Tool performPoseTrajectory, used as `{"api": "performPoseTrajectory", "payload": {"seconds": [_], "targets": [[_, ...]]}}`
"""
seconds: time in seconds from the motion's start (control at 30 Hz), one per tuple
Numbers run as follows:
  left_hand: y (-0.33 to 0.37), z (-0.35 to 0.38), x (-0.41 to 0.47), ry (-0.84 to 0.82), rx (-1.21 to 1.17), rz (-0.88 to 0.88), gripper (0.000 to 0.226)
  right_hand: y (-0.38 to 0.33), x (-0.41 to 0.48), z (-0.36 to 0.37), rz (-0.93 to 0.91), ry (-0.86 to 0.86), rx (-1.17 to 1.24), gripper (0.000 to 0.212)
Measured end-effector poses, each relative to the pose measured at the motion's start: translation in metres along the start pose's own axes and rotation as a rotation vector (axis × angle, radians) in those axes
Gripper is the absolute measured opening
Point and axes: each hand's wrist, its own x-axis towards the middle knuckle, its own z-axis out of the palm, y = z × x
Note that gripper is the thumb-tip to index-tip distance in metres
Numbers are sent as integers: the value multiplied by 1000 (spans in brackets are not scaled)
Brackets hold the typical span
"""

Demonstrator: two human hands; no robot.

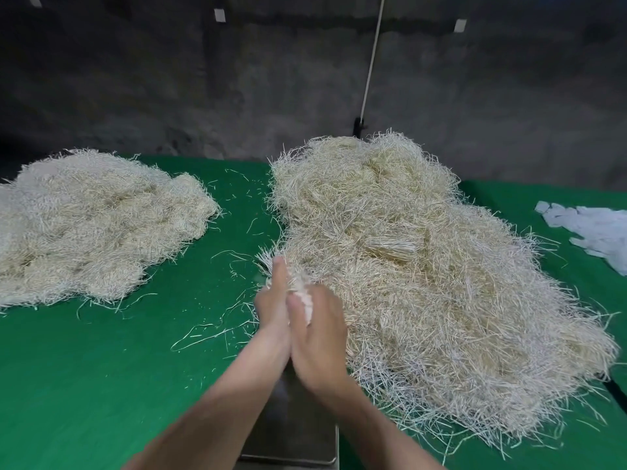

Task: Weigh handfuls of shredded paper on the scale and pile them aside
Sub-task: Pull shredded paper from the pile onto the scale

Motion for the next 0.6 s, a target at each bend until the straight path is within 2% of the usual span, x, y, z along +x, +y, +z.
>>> {"api": "performPoseTrajectory", "payload": {"seconds": [0.1,0.2,0.27,0.33,0.4,0.5,0.6], "targets": [[-15,2,-12,0,142,149,52,8,24,-16,157,-49,143,34],[-15,3,-17,-81,266,211,58,10,27,-20,159,59,145,41],[-1,4,-7,-103,204,186,50,-2,8,-5,131,93,84,45],[1,4,-3,-88,155,145,47,-5,12,-6,113,92,104,37],[-10,6,-11,-115,200,101,44,4,32,-21,174,57,192,37],[-9,6,-11,-158,190,56,33,5,24,-19,210,120,187,40],[-4,1,0,-155,67,27,32,-3,4,-1,110,111,82,34]]}}
